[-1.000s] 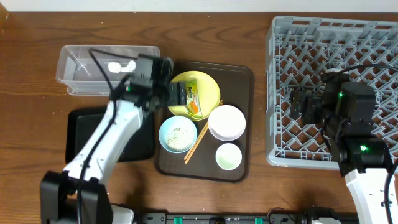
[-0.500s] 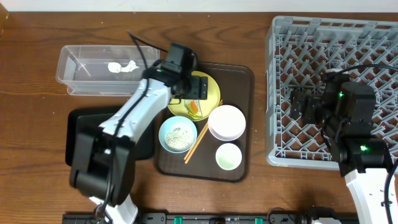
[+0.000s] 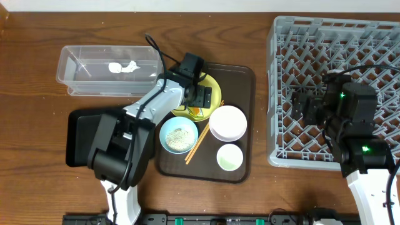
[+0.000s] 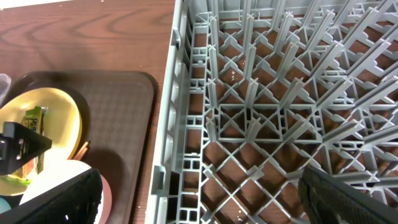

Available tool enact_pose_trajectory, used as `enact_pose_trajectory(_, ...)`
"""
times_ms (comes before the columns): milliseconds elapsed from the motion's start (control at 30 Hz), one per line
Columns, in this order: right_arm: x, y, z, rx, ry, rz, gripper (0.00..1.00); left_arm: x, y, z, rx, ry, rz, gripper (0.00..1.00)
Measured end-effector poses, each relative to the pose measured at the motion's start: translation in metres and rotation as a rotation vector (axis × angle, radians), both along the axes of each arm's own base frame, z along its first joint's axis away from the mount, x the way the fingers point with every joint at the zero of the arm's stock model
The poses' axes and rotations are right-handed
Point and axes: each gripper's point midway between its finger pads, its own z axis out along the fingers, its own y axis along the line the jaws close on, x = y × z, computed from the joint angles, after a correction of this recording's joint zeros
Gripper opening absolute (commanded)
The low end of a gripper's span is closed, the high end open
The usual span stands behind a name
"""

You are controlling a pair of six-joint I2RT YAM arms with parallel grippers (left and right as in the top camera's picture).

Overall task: Sort waste into correct bins and load items into the dishwasher rack
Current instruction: 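Reach the left gripper to the snack wrapper and grasp it, then carry the wrapper left and release it into the clear bin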

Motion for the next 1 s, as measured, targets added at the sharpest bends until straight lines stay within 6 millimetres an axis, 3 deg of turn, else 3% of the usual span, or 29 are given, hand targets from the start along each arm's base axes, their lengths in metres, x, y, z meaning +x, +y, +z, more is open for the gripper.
enact_pose_trajectory(67, 0.000, 0.000, 0.000, 0.000, 0.000, 0.000, 0.99, 0.000, 0.001, -0.002, 0.011, 0.002, 0.002, 0.94)
enact_pose_trajectory(267, 0.000, 0.000, 0.000, 0.000, 0.000, 0.000, 0.99, -0.002, 0.003, -0.003, 0.016, 0.009, 0.010, 0.39)
enact_pose_trajectory(367, 0.000, 0.000, 0.000, 0.000, 0.000, 0.000, 0.99, -0.004, 0.003, -0.004, 0.017, 0.021, 0.007, 0.22)
enact_pose_trajectory(567, 0.000, 0.000, 0.000, 0.000, 0.001, 0.000, 0.99, -0.006, 0.004, -0.002, 0.018, 0.024, 0.006, 0.11)
enact_pose_trajectory(700, 0.000, 0.000, 0.000, 0.000, 0.000, 0.000, 0.99, 0.000, 0.009, 0.017, 0.008, -0.019, 0.019, 0.10)
enact_pose_trajectory(800, 0.000, 0.000, 0.000, 0.000, 0.001, 0.000, 0.99, 0.012, 0.021, 0.052, -0.019, -0.102, 0.054, 0.11)
enact_pose_trajectory(1000, 0.000, 0.000, 0.000, 0.000, 0.000, 0.000, 0.99, 0.041, 0.079, 0.144, -0.072, -0.345, 0.201, 0.16)
